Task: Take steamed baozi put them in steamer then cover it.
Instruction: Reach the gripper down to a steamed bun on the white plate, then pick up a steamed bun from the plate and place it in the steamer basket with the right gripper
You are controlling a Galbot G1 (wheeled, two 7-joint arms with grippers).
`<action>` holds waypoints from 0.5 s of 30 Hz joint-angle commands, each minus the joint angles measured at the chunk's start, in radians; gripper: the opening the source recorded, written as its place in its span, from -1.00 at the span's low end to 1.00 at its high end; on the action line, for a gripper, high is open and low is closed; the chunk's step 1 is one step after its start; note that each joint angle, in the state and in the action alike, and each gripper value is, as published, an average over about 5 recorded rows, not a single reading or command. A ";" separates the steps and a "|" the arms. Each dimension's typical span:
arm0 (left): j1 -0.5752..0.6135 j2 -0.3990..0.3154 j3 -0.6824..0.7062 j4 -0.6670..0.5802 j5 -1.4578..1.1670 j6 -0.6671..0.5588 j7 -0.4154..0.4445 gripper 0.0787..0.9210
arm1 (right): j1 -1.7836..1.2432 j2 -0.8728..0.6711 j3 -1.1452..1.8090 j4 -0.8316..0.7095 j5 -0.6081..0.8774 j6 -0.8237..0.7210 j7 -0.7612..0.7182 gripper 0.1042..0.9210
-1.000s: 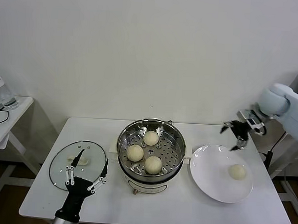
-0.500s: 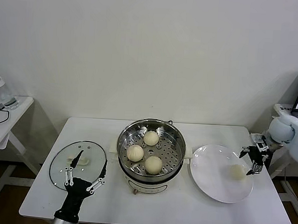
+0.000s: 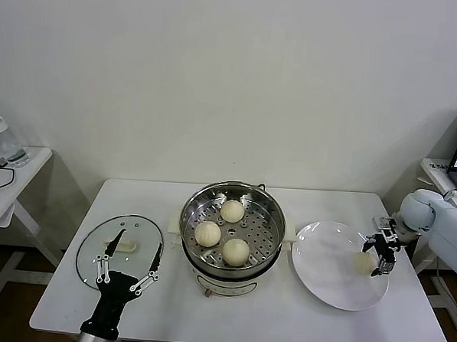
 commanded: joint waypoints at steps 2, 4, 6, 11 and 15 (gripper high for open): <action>-0.001 0.000 0.003 0.001 -0.001 0.002 0.000 0.77 | -0.006 0.006 0.013 0.009 -0.008 -0.001 0.008 0.30; -0.003 0.001 0.004 0.002 -0.001 0.003 0.000 0.77 | 0.039 -0.003 -0.006 0.038 0.001 -0.001 -0.003 0.24; -0.004 0.002 0.007 0.002 -0.001 0.003 0.000 0.77 | 0.103 -0.010 -0.029 0.068 0.011 0.001 -0.024 0.23; -0.009 0.008 0.018 0.003 -0.001 0.004 0.000 0.77 | 0.359 0.012 -0.159 0.121 0.101 -0.002 -0.125 0.25; -0.018 0.012 0.025 0.007 -0.001 0.003 -0.001 0.77 | 0.589 0.087 -0.300 0.163 0.248 -0.039 -0.234 0.28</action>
